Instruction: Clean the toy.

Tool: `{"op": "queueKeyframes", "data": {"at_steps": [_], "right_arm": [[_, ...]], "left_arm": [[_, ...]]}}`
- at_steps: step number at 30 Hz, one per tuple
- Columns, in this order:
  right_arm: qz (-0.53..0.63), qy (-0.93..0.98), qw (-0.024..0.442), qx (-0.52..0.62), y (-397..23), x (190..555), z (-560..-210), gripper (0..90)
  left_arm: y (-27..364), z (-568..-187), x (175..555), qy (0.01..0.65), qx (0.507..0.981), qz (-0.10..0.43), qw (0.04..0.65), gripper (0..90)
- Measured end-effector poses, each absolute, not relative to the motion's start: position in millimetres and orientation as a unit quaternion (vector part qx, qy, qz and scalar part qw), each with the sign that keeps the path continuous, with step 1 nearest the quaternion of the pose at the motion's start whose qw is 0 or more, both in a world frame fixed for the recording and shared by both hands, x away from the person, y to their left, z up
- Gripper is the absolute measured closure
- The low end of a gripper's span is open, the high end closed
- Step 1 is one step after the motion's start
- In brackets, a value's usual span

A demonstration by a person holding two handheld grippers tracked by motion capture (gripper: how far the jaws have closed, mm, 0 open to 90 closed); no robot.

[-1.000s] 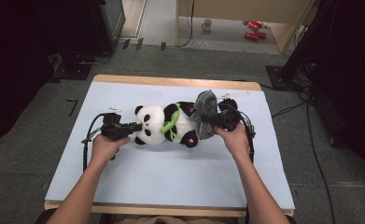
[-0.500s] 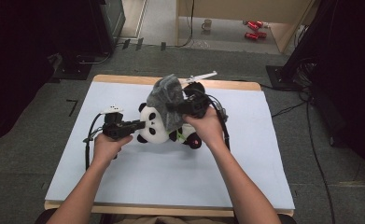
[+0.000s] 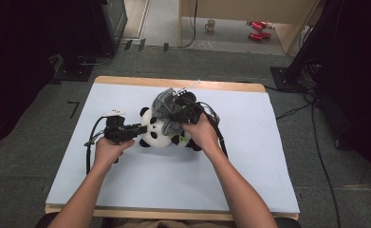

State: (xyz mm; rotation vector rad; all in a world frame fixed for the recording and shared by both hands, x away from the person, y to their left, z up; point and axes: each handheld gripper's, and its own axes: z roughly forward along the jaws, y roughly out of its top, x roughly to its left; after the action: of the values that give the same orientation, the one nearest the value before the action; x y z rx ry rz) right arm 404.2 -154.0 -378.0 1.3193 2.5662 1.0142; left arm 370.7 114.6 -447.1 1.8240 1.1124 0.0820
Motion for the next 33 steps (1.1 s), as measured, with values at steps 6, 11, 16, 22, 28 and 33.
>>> {"op": "queueKeyframes", "data": {"at_steps": [6,11,16,22,28,33], "right_arm": [[0.335,0.834,0.044,0.435,-160.8,406.6,-380.5,80.2],[0.336,0.831,0.046,0.441,-168.8,406.9,-378.0,80.2],[0.34,0.825,0.051,0.448,-181.4,405.7,-374.7,80.1],[0.35,0.813,0.047,0.464,-194.1,403.5,-370.8,80.1],[0.398,0.789,0.034,0.467,-204.3,399.6,-344.7,80.1],[0.455,0.777,0.043,0.433,-198.4,386.2,-301.4,80.2]], "left_arm": [[121.6,-456.3,369.1,0.452,0.75,0.006,0.482,37.6],[117.0,-473.3,371.0,0.46,0.731,-0.029,0.503,30.2],[107.4,-481.0,371.1,0.437,0.724,-0.043,0.532,19.0],[92.0,-480.6,367.6,0.423,0.695,-0.034,0.58,40.1],[91.7,-456.0,363.9,0.409,0.699,-0.007,0.586,65.9],[89.4,-409.0,354.7,0.356,0.735,0.069,0.573,69.3]]}}
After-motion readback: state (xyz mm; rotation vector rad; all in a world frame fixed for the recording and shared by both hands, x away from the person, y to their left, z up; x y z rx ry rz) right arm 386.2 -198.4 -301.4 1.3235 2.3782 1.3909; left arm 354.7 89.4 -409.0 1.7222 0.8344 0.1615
